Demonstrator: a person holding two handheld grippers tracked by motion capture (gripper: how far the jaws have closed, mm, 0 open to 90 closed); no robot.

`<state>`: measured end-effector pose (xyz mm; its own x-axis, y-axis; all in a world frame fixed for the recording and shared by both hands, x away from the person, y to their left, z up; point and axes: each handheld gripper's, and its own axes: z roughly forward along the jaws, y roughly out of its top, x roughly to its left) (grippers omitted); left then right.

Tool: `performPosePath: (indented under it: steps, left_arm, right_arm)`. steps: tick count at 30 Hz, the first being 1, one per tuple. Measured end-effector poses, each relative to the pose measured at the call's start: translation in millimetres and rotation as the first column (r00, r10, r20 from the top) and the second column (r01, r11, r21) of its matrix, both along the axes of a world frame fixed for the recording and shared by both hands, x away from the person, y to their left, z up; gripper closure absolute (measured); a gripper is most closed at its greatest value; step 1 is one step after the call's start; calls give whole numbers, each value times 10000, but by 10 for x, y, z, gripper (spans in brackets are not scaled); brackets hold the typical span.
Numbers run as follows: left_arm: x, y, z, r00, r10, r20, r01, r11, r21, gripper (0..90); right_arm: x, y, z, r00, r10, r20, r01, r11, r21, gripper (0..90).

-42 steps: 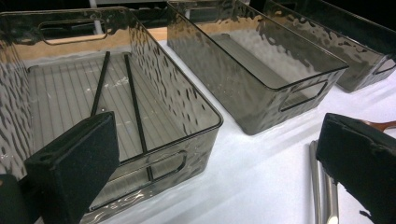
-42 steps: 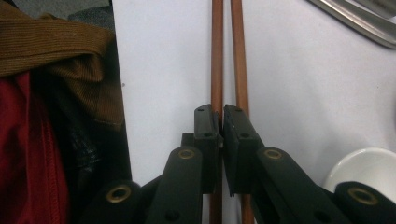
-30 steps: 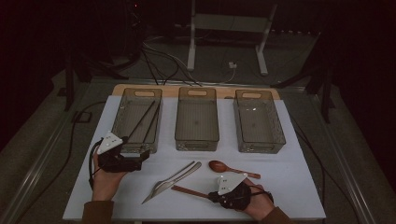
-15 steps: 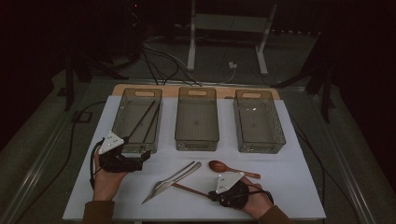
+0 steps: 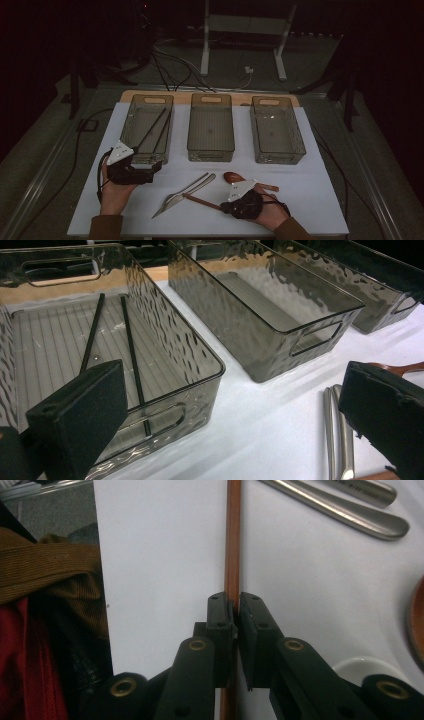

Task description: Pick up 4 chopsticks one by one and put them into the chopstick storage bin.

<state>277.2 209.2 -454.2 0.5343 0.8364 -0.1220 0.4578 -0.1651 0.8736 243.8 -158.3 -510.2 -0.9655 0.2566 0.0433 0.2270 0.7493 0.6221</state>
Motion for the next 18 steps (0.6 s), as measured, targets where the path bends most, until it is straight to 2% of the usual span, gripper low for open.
performPosePath:
  steps: [1, 2, 6, 16, 18]
  left_arm:
    - [0, 1, 1, 10000, 0, 0, 0, 10000, 4, 7]
    - [0, 1, 1, 10000, 2, 4, -2, 10000, 4, 7]
    - [1, 1, -1, 10000, 8, 4, -8, 10000, 11, 7]
    - [6, -7, -10, 10000, -15, -28, 15, 10000, 63, 7]
    - [6, -7, -11, 10000, -3, -35, 3, 10000, 56, 7]
  right_arm:
    - [1, 15, -12, 9999, -60, -147, 59, 10000, -56, 833]
    - [9, 23, -24, 9999, -36, -102, 34, 9999, -148, 833]
    - [33, 48, -36, 9996, -223, -166, 223, 9998, -3, 784]
    - [113, 121, -53, 9967, -409, -706, 425, 9989, 215, 789]
    - [121, 126, -51, 9955, -438, -834, 465, 9985, 297, 835]
